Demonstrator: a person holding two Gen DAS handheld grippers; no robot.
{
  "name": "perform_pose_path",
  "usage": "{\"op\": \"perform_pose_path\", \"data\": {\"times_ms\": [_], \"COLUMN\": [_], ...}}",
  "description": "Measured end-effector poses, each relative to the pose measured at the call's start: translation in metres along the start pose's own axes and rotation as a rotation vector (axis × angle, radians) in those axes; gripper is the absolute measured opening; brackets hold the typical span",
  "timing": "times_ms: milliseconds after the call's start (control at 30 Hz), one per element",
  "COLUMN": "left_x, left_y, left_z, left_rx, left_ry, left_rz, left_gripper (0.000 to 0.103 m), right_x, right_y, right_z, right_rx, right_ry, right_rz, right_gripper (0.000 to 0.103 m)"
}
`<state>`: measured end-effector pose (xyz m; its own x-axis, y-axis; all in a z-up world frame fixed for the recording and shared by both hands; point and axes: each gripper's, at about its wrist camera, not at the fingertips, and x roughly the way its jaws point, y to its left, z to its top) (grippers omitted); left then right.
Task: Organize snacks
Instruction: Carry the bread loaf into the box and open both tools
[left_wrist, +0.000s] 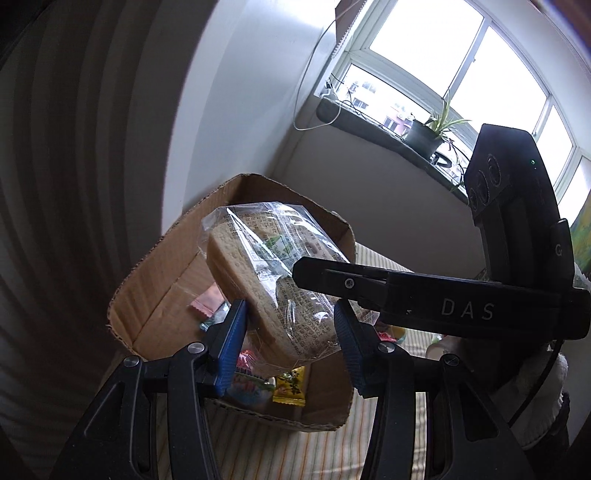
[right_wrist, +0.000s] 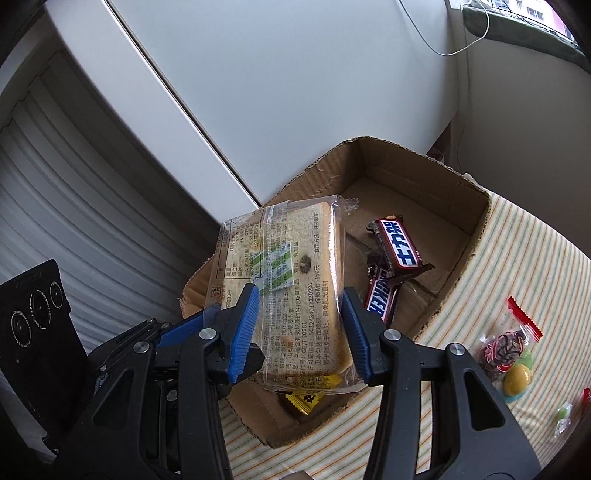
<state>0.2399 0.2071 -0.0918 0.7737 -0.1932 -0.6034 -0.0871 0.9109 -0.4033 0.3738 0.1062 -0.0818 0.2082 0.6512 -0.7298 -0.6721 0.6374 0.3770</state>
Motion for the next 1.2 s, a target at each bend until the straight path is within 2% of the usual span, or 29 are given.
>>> {"op": "perform_pose_path", "data": {"times_ms": [133, 267, 567, 833, 1200], "left_x": [0.006, 0.012, 0.009, -0.001, 0.001], "left_y": [0.007, 0.009, 0.011, -0.006, -0.064], "left_z": [0.002, 0.001, -0.001, 0.0, -0.005], "left_rx": [0.002, 0.019, -0.002, 0.011, 0.079], "left_ry": [0.004, 0.013, 0.018, 0.007, 0.013], "left_rz": [0.024, 0.081, 0.081, 0.066, 0.011], "left_gripper": [0.047, 0.047, 0.046, 0.046, 0.046], "right_x": [0.013, 0.017, 0.003, -0.032, -0.11], "right_y": [0.0, -0.005, -0.017, -0.034, -0.085], "right_z": [0.003, 0.004, 0.0, -0.01, -0.047], "right_rx": [0.011, 0.029, 0.05, 0.067, 0.126], "right_ry": [0.014, 0.006, -0.003, -0.047, -0.139], "right_rz": [0.002, -0.025, -0.018, -0.023, -0.101], "right_gripper": [0.048, 0.048, 0.048, 0.048, 0.049]}}
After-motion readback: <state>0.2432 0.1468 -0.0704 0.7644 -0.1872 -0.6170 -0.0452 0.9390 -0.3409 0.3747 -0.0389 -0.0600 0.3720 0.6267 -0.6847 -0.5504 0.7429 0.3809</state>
